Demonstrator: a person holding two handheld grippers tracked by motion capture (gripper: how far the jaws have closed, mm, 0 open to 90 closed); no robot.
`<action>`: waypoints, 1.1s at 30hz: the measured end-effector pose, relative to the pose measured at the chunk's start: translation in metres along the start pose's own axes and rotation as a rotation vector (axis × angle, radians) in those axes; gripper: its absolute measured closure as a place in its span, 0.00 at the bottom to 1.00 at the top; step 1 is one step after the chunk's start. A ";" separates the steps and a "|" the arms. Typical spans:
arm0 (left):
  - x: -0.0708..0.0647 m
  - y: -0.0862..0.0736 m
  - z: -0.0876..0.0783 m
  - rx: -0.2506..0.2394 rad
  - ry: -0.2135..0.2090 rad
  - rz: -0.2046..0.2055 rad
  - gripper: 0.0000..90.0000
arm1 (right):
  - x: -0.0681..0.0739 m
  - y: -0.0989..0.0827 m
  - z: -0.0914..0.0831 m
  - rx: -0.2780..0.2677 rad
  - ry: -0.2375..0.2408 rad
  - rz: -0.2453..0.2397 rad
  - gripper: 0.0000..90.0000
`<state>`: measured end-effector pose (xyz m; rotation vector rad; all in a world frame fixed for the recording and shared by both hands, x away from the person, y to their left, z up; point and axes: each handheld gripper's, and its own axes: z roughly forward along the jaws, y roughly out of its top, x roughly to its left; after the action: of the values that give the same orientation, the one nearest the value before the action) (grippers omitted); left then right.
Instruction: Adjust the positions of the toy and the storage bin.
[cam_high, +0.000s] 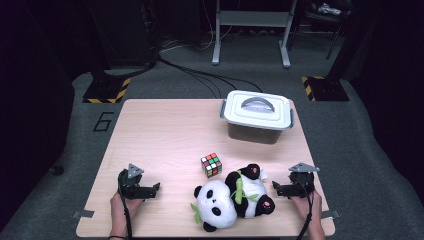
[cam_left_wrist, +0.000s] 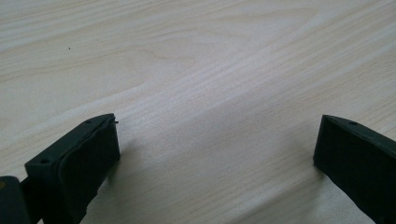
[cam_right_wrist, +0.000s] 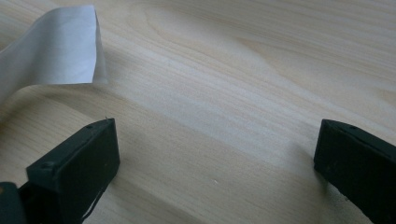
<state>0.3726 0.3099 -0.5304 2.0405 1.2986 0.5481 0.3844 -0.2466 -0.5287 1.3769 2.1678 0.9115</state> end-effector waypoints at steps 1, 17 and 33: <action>0.000 0.000 0.000 0.000 0.000 0.000 0.00 | 0.000 0.000 0.000 0.000 0.000 0.000 0.00; 0.001 0.003 0.003 -0.002 -0.021 0.010 0.00 | 0.000 0.000 0.000 0.004 0.002 -0.001 0.00; 0.002 0.047 -0.008 -0.047 -0.190 0.069 0.01 | 0.000 0.000 0.000 -0.001 -0.004 -0.003 0.00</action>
<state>0.3982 0.3004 -0.4911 2.0504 1.0982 0.4006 0.3844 -0.2462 -0.5287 1.3728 2.1656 0.9082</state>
